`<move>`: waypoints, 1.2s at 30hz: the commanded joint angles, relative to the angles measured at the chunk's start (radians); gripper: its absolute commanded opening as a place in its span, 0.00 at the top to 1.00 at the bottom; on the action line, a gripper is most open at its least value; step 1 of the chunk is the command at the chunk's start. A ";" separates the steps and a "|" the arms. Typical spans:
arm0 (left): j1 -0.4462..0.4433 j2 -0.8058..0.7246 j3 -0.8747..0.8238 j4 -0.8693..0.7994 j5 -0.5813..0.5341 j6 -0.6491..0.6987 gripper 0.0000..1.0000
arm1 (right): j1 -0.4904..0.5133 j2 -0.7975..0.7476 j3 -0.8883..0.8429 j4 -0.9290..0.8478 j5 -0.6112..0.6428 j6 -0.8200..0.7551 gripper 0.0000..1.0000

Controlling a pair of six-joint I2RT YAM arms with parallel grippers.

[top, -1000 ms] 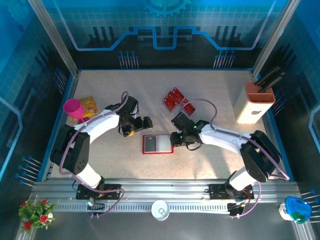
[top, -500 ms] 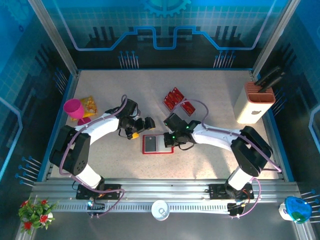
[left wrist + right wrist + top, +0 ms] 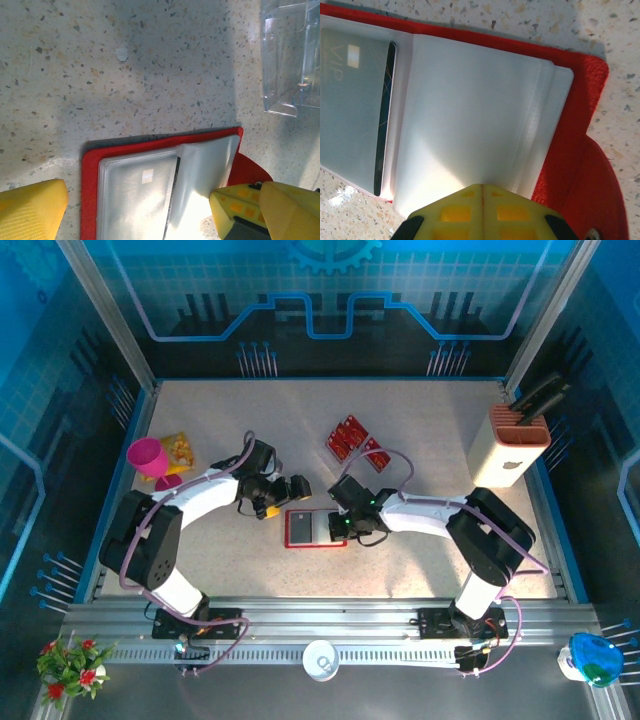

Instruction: Put the credit cards into the card holder

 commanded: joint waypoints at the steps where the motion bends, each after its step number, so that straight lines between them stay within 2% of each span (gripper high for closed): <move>1: 0.006 0.025 -0.021 0.013 0.024 0.005 0.01 | 0.001 0.023 -0.043 -0.025 -0.008 0.013 1.00; 20: -0.099 0.126 0.066 -0.013 -0.004 0.089 0.01 | 0.000 0.021 -0.054 -0.025 -0.006 0.011 1.00; 30: -0.102 0.016 0.058 0.009 0.049 0.070 0.01 | 0.001 0.018 -0.056 -0.029 -0.005 0.011 1.00; 36: -0.098 -0.055 0.022 0.101 0.124 0.019 0.01 | -0.001 0.013 -0.046 -0.036 -0.012 0.008 1.00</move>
